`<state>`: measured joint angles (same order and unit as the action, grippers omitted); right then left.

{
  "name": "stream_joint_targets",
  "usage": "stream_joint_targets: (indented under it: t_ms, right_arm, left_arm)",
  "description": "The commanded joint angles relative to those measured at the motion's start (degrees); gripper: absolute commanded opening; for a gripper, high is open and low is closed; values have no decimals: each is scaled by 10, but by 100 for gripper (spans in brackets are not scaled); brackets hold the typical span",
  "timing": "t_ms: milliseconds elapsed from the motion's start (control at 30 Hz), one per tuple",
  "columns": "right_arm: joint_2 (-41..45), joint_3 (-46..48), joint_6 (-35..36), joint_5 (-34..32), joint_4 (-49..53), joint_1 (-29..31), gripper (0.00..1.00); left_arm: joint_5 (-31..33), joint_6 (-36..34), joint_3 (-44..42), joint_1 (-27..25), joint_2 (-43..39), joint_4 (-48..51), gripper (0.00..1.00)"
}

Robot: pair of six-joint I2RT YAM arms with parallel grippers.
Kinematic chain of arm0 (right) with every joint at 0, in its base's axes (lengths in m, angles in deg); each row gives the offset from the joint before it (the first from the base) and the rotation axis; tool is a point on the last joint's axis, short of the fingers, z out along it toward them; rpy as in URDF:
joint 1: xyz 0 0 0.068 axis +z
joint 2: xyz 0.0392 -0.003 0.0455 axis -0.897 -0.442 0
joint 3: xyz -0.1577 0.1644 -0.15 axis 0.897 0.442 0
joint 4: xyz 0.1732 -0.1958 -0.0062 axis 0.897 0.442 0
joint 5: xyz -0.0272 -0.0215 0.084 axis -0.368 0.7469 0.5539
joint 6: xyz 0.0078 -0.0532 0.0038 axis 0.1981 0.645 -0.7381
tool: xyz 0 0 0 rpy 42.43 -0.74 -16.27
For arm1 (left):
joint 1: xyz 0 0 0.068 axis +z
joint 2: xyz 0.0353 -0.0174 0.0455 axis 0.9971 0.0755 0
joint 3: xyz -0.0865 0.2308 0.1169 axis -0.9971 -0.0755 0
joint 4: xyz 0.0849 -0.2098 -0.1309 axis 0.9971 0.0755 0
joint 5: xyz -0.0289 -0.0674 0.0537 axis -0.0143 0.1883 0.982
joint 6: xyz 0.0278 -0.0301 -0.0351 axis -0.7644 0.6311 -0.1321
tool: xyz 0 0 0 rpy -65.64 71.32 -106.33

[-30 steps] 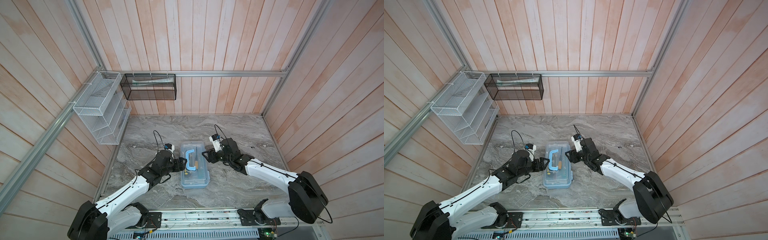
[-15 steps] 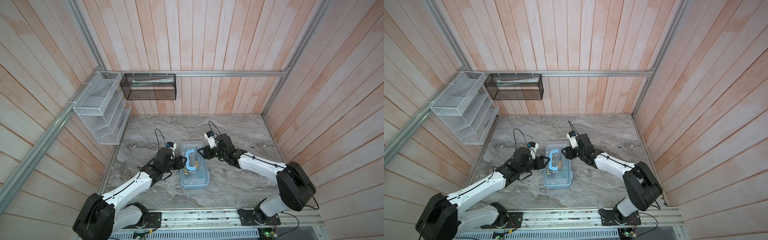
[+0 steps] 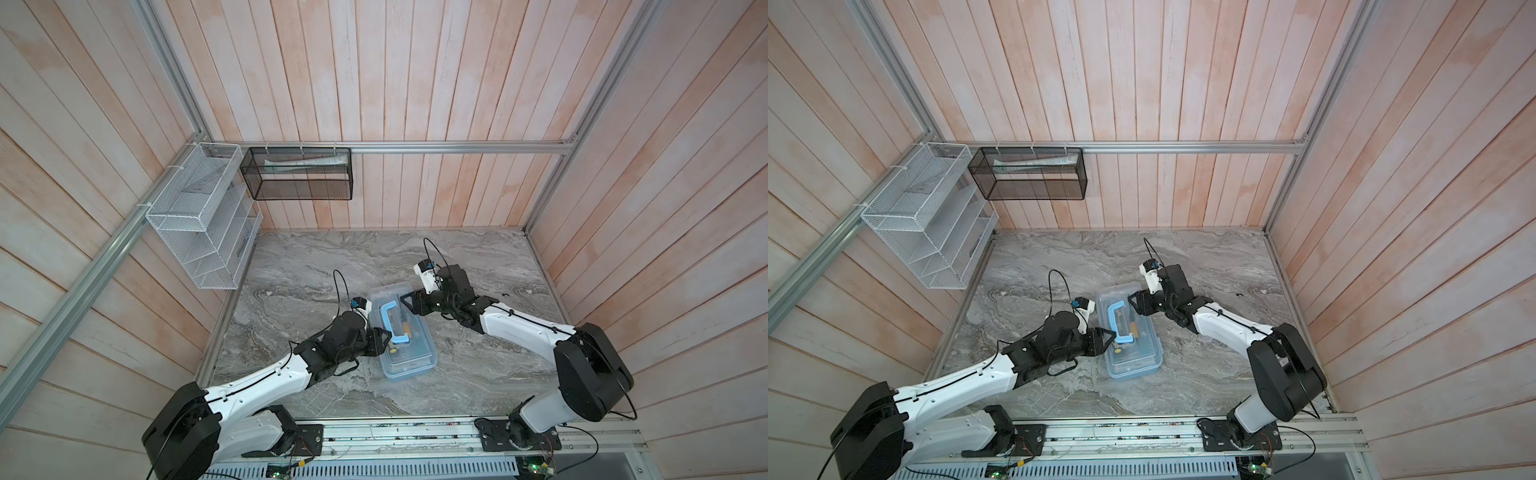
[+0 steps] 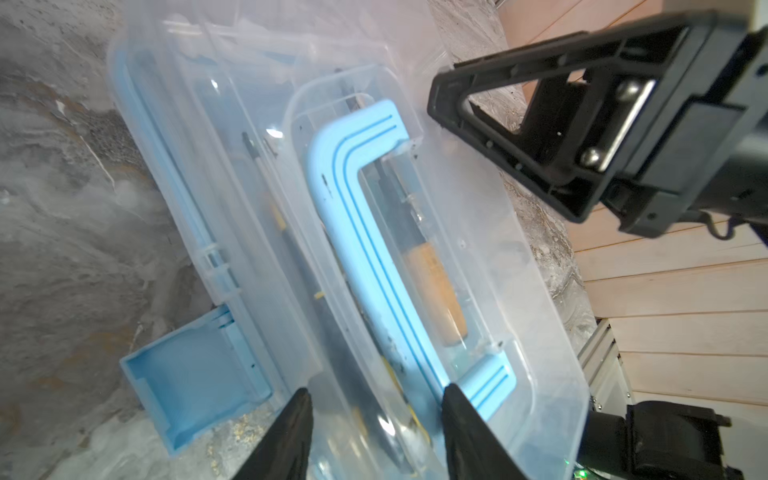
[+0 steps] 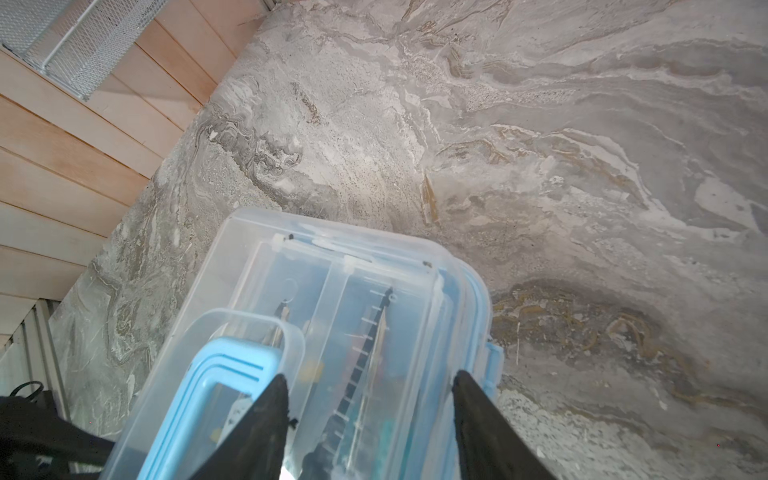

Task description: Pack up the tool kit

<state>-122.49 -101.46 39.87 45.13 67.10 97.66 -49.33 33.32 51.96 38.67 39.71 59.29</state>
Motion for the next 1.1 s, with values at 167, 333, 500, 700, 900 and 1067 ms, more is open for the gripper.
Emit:
stream_joint_targets:
  t_ms: [167,333,500,700,900,1067]
  right_arm:
    - [47,27,9,16,23,-14,59]
    - [71,43,-4,24,16,-20,59]
    - [87,54,-10,21,20,-21,59]
    - [85,62,-7,28,18,-26,59]
    - [73,49,-2,45,27,-33,59]
    - [67,49,0,56,26,-36,59]
  left_arm:
    - [74,-23,84,32,-53,186,85]
    - [15,15,46,129,-107,209,92]
    - [-37,40,-41,191,-83,102,92]
    - [-38,51,-90,199,-47,-9,81]
    - [-19,34,-56,200,38,3,73]
    - [-18,35,-43,200,96,-27,55]
